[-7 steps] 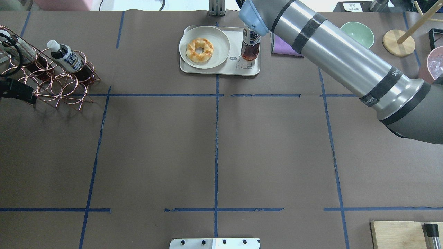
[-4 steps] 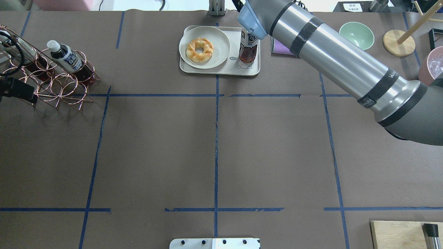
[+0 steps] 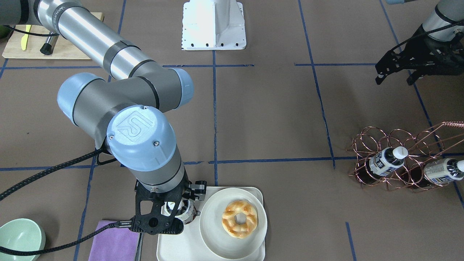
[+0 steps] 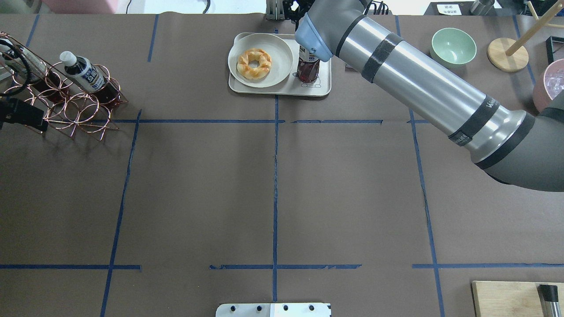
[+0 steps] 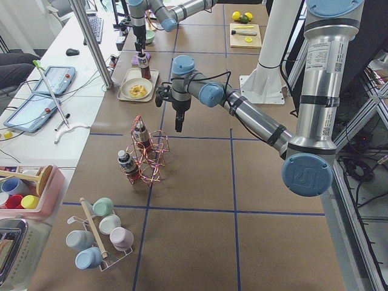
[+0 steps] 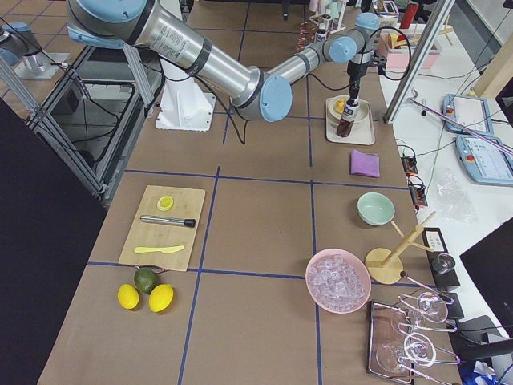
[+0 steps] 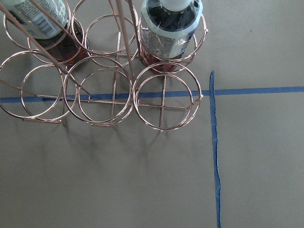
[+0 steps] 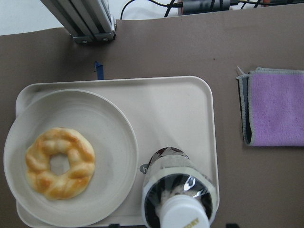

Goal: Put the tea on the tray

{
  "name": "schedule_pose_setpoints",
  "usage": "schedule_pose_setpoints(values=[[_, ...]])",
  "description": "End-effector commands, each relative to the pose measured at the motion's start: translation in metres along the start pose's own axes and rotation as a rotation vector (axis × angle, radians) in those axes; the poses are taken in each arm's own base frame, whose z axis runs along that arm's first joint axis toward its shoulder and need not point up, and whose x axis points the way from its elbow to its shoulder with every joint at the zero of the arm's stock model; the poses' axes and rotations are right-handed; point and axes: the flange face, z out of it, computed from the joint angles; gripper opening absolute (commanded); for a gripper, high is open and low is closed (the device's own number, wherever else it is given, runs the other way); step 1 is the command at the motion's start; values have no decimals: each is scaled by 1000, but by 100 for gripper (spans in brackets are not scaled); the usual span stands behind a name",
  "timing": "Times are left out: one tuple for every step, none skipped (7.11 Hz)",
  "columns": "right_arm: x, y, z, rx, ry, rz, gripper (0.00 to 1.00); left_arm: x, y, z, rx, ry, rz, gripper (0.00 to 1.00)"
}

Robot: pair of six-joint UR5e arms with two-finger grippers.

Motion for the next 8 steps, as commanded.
schedule_pose_setpoints(values=[[-13,-3,-36,22,-35,-6,99,0,0,0,0,0,0,100],[-5,-12,-81,-12,-54,34,99,0,1,0,-2,2,1,100],[10,-5,-99,-37,-35,16,99,0,2,1,-17,16,-1,100],[49,8,-101,-63,6,-38,99,0,2,2,-18,15,3,100],[106,25,-105,-73,29,-114,99,-3,4,3,-22,12,4,100],[175,38,-105,-75,50,-196,99,-5,5,4,-25,9,21,100],[260,63,-97,-70,62,-280,99,-8,5,4,-33,3,50,100],[339,92,-90,-85,73,-366,99,-11,7,5,-37,-1,63,100]])
